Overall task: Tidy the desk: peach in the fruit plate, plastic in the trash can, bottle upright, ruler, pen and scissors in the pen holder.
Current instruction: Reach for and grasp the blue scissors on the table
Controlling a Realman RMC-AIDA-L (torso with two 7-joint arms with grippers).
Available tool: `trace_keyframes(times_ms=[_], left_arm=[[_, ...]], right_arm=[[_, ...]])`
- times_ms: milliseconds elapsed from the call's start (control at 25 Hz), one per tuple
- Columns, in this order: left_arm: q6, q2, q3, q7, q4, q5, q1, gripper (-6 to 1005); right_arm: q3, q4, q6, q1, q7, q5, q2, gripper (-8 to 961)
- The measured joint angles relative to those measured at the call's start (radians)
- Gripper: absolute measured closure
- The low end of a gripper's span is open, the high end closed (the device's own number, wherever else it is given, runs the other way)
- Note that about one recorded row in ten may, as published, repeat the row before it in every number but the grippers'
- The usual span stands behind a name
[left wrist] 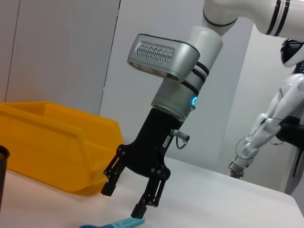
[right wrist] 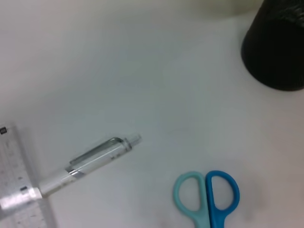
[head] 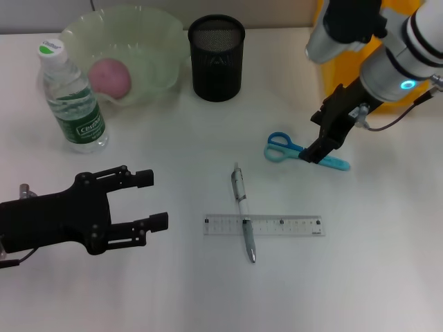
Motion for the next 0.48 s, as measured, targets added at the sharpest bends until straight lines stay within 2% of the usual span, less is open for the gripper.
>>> trace_keyframes(times_ms=[400,480], left_arm=[[-0.022,-0.002,0.000,-0.012,0.000,0.000,-0.008,211],[-0.026,-0.002,0.000,-0.012,0.000,0.000,-0.009,211]], right_arm=[[-0.072,0.074,0.084,0.021,0.006,0.001,0.006,166],[-0.077,0.090,0.103,0.024,0.006,0.004,0.007,364]])
